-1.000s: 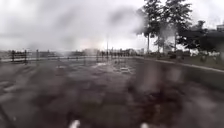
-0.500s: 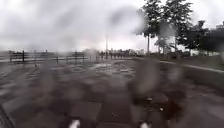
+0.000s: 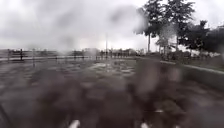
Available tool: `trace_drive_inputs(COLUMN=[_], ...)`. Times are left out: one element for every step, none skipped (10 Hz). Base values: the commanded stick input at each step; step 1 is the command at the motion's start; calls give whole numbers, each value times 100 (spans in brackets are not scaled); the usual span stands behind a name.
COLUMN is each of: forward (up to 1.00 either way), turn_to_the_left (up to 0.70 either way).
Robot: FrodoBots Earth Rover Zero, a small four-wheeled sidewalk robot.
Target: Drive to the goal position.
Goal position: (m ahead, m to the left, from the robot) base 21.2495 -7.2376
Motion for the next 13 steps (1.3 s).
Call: trace_drive_inputs(forward=[70, 70, 70, 70, 70, 70, 70, 70, 70, 70, 70, 70, 70], turn_to_the_left=[0, 0, 0, 0, 0, 0, 0, 0, 0, 0, 0, 0, 0])
